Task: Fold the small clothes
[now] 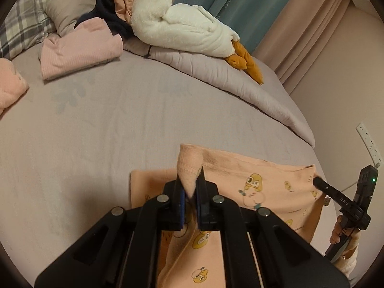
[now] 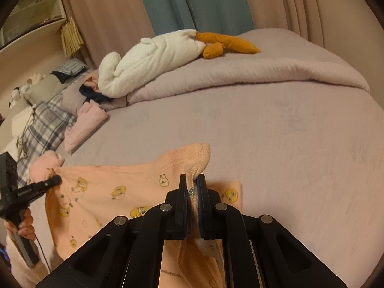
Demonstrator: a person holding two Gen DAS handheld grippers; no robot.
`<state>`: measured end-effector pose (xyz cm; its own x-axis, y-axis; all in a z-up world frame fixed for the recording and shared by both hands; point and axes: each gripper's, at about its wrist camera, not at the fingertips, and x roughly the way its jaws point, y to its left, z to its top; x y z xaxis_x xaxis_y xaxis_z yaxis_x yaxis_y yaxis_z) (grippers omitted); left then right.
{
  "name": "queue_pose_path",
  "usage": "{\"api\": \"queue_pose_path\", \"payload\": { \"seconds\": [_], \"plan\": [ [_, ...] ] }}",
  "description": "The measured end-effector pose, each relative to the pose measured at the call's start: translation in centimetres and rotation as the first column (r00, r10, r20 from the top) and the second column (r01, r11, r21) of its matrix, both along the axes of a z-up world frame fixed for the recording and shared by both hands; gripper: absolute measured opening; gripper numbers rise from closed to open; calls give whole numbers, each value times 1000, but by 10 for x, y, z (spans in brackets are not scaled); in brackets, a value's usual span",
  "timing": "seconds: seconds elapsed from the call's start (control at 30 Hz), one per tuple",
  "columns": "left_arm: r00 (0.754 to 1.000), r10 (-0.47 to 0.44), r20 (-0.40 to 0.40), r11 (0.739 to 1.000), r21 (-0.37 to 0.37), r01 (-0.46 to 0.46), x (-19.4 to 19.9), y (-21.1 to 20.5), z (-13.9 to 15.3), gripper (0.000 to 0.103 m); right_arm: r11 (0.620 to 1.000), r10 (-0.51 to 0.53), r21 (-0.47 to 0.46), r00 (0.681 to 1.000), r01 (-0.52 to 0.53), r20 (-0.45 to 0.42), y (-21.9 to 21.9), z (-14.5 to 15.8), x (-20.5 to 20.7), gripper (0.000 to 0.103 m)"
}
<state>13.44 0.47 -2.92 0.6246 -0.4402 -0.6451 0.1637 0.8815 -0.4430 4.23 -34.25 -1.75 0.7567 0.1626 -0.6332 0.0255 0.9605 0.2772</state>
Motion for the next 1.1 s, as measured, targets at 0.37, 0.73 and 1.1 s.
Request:
{"api": "queue_pose_path", "payload": {
  "seconds": [0.37, 0.73, 1.1],
  "plan": [
    [998, -7, -63, 999, 32, 9, 38, -2, -25, 6, 1000, -15, -11, 997, 14, -74, -3, -23, 38, 8],
    [987, 26, -160, 992, 123, -6, 59, -3, -68, 7, 998, -48, -59, 972, 35, -231, -3, -74, 68, 8],
    [980, 98, -175, 980, 188, -64, 57, 8, -75, 13, 986, -146, -114, 962, 122, -232, -20, -72, 63, 8]
  ]
}}
